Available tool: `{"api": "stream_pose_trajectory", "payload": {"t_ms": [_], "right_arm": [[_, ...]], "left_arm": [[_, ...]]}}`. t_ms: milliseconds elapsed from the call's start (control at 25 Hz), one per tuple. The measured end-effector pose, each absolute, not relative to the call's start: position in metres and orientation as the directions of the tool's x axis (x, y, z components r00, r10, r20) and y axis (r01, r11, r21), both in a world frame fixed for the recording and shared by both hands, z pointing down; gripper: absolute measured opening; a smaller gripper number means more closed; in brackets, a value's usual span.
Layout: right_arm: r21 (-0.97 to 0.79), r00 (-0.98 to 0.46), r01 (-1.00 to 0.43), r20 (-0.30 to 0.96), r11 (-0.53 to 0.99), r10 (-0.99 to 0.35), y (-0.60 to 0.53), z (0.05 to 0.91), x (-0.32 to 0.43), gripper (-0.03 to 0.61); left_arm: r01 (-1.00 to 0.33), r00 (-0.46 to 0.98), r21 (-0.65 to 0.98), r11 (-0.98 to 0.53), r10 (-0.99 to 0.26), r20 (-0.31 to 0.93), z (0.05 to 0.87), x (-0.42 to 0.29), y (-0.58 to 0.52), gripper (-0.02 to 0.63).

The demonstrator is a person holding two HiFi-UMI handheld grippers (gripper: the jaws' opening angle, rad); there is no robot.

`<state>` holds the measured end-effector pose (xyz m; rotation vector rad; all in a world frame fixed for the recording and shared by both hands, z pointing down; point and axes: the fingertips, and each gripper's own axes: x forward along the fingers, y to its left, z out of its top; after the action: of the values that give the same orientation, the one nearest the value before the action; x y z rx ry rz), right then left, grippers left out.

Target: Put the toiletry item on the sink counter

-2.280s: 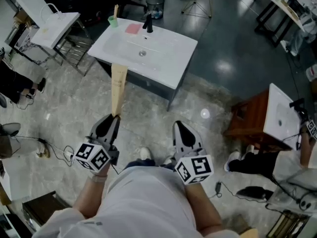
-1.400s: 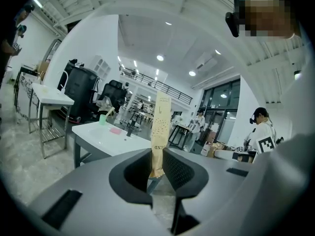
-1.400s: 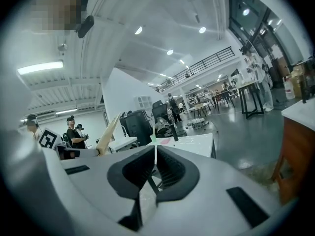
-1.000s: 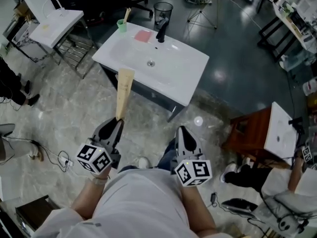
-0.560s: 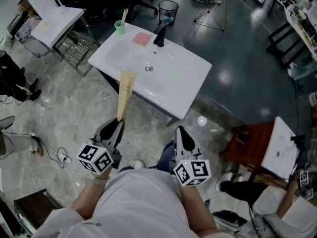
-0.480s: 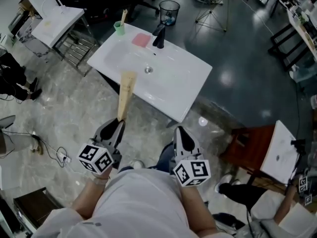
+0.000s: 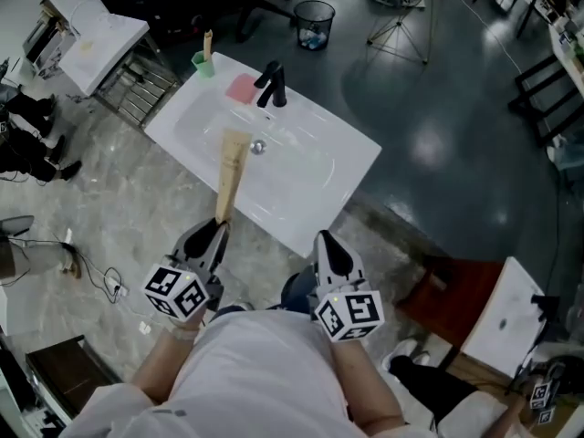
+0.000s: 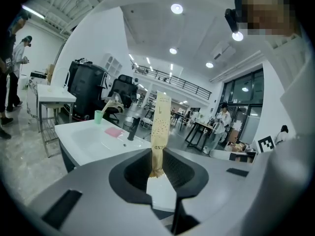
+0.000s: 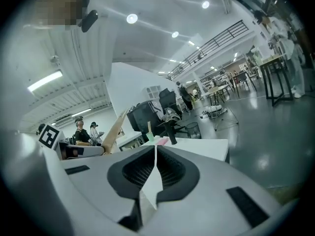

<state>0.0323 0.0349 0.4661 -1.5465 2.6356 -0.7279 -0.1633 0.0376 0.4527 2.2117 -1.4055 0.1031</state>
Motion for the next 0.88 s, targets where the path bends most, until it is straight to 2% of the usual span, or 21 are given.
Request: {"api": "stream_pose_trajectory", "payload": {"t_ms": [440, 880], "right_arm": [[-0.395, -0.566, -0.798, 0.233, 0.455, -0.79, -0.048, 0.455, 0.111, 0.025], [-0.398, -0.553, -0.806, 0.239, 0.439, -0.798, -0.092, 0.461, 0.156, 0.025]], "left_arm": [[-0.88, 0.426, 0.373, -0.294, -0.835, 0.348, 0.442, -0.081, -0.03, 0.074], [-0.884, 0.442, 0.354, -0.307, -0.795, 0.415, 0.458, -0.032, -0.07, 0.074]]}}
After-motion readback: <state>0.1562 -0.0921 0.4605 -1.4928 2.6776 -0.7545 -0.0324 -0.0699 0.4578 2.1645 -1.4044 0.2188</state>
